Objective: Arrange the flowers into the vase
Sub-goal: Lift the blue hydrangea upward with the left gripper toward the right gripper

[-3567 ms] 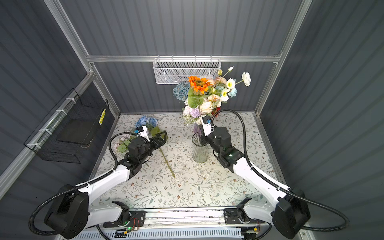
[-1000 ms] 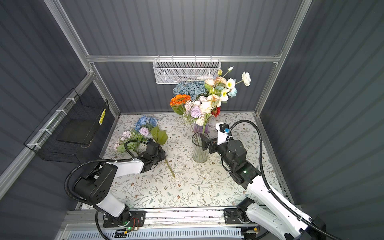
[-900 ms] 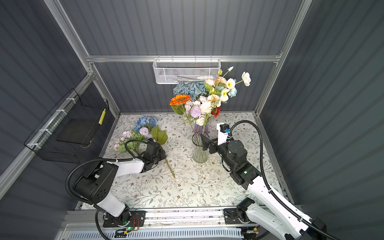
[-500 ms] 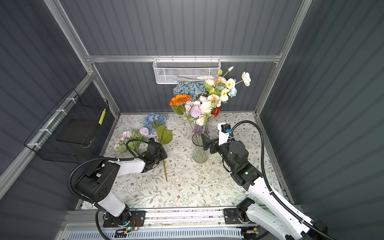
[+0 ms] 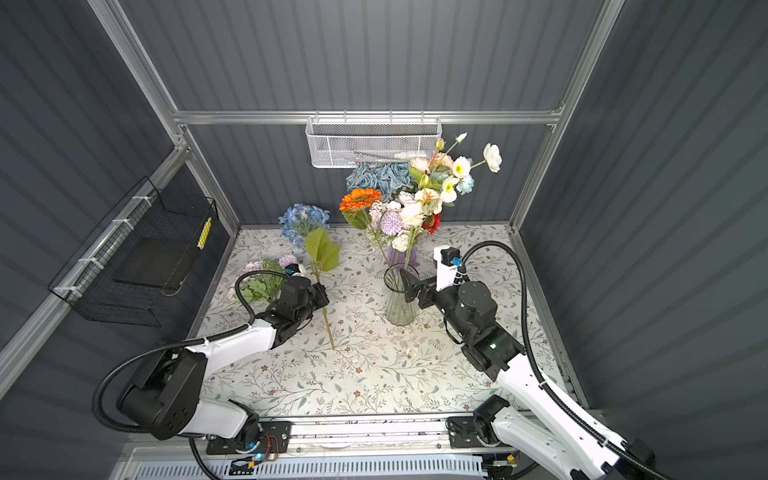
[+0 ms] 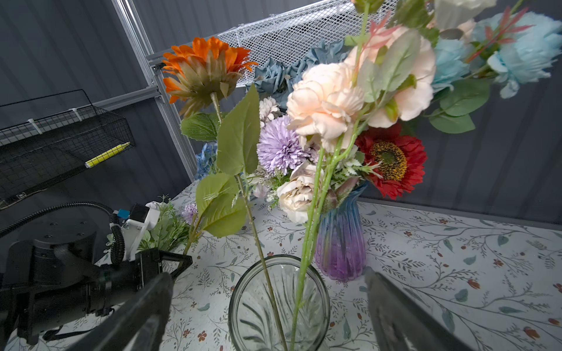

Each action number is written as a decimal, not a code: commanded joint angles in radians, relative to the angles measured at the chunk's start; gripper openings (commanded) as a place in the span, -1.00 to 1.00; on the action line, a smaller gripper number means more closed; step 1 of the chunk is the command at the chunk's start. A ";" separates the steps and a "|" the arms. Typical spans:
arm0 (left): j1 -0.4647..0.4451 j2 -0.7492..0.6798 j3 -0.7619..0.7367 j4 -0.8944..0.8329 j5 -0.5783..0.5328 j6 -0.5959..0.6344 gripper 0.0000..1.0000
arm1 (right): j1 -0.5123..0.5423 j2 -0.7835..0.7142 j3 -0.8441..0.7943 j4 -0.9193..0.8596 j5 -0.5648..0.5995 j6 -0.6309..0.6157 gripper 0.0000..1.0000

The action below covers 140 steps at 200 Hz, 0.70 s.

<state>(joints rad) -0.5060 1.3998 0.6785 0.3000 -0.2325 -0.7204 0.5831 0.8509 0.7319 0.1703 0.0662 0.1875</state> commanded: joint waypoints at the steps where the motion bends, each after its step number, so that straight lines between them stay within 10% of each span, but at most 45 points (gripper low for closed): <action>1: -0.004 -0.099 -0.007 0.037 -0.014 0.063 -1.00 | 0.002 0.015 0.039 0.021 -0.063 0.013 0.98; 140: -0.203 -0.378 -0.050 0.391 0.174 0.415 -1.00 | 0.205 0.253 0.223 0.055 -0.205 0.054 0.48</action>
<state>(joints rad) -0.6880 1.0336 0.6224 0.5732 -0.1200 -0.4057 0.7826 1.0874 0.9142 0.1875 -0.0937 0.1871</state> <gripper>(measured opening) 0.087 0.773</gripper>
